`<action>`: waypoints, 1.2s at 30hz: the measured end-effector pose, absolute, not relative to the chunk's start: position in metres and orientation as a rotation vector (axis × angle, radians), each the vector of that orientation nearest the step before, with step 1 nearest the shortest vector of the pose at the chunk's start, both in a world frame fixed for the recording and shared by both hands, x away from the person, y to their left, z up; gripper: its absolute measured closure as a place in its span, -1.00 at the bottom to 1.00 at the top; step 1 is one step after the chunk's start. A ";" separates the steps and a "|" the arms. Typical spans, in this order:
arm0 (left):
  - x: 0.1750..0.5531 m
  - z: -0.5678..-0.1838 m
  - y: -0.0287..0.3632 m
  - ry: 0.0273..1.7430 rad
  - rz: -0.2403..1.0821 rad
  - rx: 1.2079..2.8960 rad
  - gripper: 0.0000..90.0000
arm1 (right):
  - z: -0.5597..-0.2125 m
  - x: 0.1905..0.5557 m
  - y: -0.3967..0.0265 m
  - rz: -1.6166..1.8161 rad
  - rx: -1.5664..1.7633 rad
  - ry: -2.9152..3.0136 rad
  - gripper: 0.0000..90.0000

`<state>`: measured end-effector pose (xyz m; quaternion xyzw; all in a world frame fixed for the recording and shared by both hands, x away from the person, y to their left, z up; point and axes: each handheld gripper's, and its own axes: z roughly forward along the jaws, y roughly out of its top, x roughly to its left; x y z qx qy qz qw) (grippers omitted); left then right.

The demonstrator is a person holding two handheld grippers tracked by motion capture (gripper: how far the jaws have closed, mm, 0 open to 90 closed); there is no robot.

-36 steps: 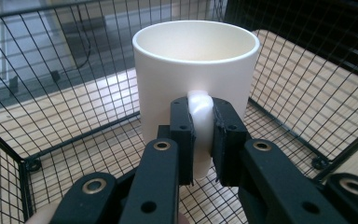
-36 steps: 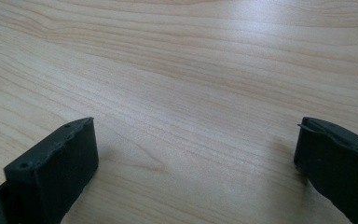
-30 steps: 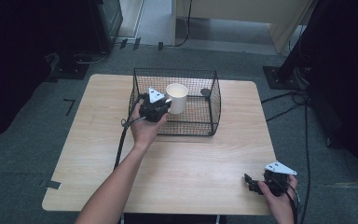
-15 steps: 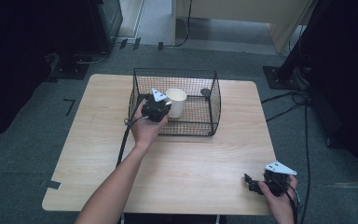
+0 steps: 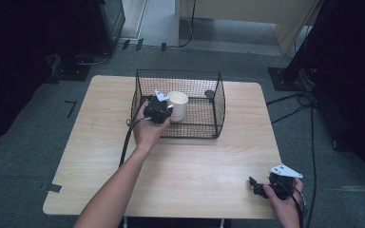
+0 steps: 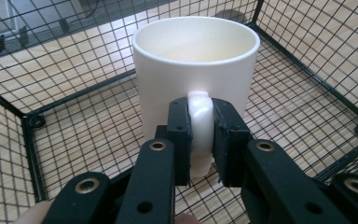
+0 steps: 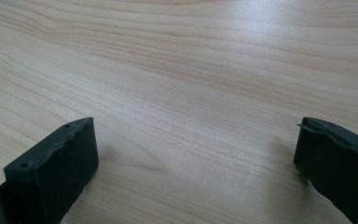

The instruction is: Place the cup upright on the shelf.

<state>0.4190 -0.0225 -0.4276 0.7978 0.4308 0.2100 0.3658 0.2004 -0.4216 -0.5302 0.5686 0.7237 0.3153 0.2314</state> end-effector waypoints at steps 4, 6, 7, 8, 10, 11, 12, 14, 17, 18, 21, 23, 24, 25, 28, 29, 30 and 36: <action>0.420 -0.428 -0.019 1.122 0.541 2.068 0.76 | -0.530 0.200 -0.422 0.867 1.563 1.990 -1.00; 0.419 -0.427 -0.017 1.131 0.549 2.066 0.72 | -0.530 0.200 -0.422 0.867 1.563 1.990 -1.00; 0.419 -0.427 -0.016 1.138 0.556 2.063 0.68 | -0.530 0.200 -0.422 0.866 1.563 1.990 -1.00; 0.418 -0.426 -0.015 1.138 0.559 2.059 0.67 | -0.530 0.200 -0.422 0.867 1.563 1.990 -1.00; 0.417 -0.426 -0.014 1.133 0.567 2.061 0.65 | -0.530 0.200 -0.422 0.867 1.563 1.989 -1.00; 0.417 -0.426 -0.013 1.128 0.574 2.068 0.63 | -0.530 0.200 -0.422 0.867 1.563 1.990 -1.00; 0.416 -0.426 -0.012 1.126 0.575 2.063 0.60 | -0.530 0.200 -0.422 0.867 1.563 1.990 -1.00; 0.415 -0.427 -0.010 1.126 0.567 2.055 0.55 | -0.530 0.200 -0.422 0.866 1.563 1.990 -1.00; 0.412 -0.425 -0.006 1.127 0.563 2.027 0.43 | -0.530 0.200 -0.422 0.867 1.563 1.990 -1.00; 0.411 -0.424 -0.004 1.120 0.563 2.018 0.41 | -0.530 0.200 -0.422 0.867 1.563 1.990 -1.00; 0.405 -0.420 -0.001 1.104 0.573 1.987 0.30 | -0.530 0.200 -0.422 0.867 1.563 1.990 -1.00; 0.401 -0.416 0.000 1.095 0.568 1.970 0.19 | -0.530 0.200 -0.422 0.867 1.563 1.990 -1.00; 0.400 -0.414 0.001 1.087 0.554 1.962 0.13 | -0.530 0.200 -0.422 0.866 1.563 1.990 -1.00; 0.399 -0.412 0.002 1.087 0.544 1.954 0.07 | -0.530 0.200 -0.422 0.867 1.563 1.990 -1.00; 0.395 -0.406 0.006 1.083 0.506 1.924 -0.23 | -0.530 0.200 -0.422 0.867 1.563 1.990 -1.00; 0.393 -0.404 0.006 1.076 0.498 1.926 -0.34 | -0.530 0.200 -0.422 0.867 1.563 1.990 -1.00; 0.390 -0.402 0.006 1.069 0.501 1.929 -0.41 | -0.530 0.200 -0.422 0.867 1.563 1.990 -1.00; 0.377 -0.396 0.011 1.092 0.571 1.965 -1.00 | -0.530 0.200 -0.422 0.866 1.563 1.990 -1.00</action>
